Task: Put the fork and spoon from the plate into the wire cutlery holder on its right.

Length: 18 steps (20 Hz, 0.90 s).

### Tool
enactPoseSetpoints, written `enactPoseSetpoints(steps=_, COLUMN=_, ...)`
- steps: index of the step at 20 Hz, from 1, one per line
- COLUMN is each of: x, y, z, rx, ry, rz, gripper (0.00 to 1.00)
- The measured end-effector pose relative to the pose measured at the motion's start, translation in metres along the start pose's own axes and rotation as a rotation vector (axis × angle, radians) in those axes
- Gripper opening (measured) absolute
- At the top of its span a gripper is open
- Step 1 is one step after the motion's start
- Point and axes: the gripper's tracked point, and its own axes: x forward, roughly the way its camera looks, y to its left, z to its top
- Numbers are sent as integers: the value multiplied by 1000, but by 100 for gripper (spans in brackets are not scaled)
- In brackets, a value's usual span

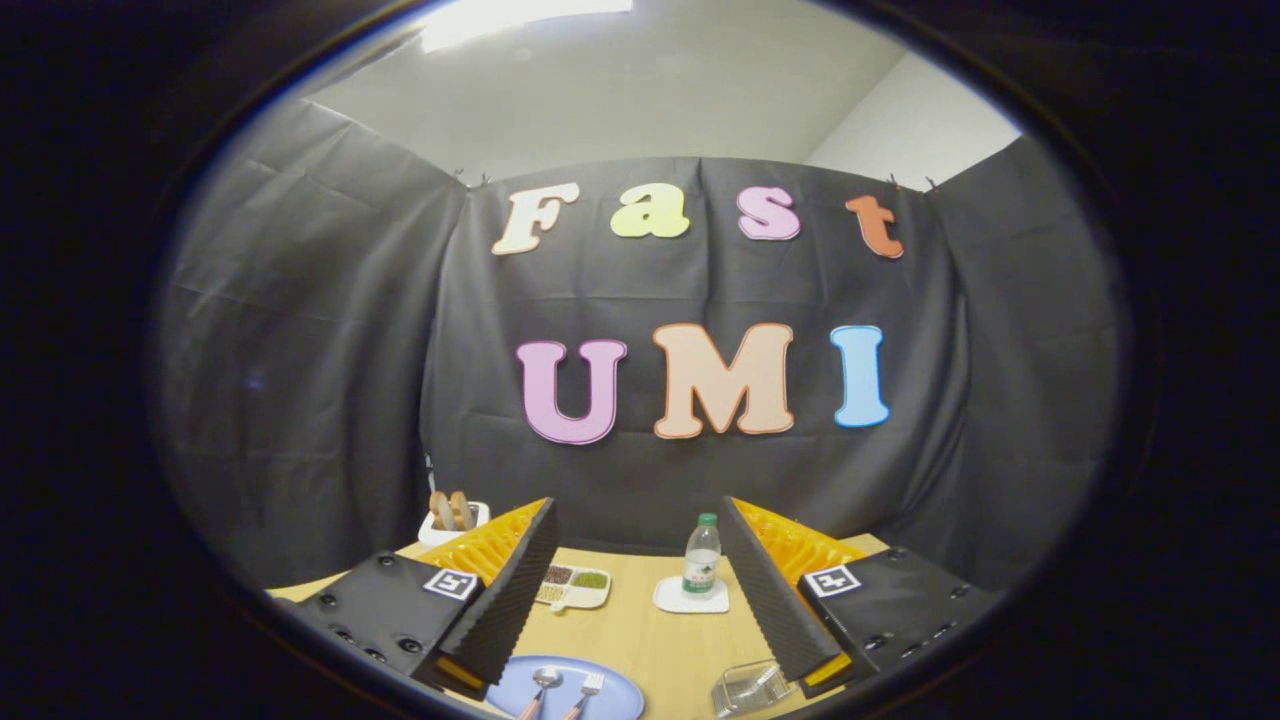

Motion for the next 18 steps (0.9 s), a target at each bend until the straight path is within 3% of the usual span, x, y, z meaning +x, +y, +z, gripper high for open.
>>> enactPoseSetpoints(steps=6, x=1, y=23, z=-51, rx=-43, ry=132, rz=59, gripper=100)
enactPoseSetpoints(steps=18, x=-10, y=37, z=-175, rx=-66, ry=449, rz=88, gripper=100)
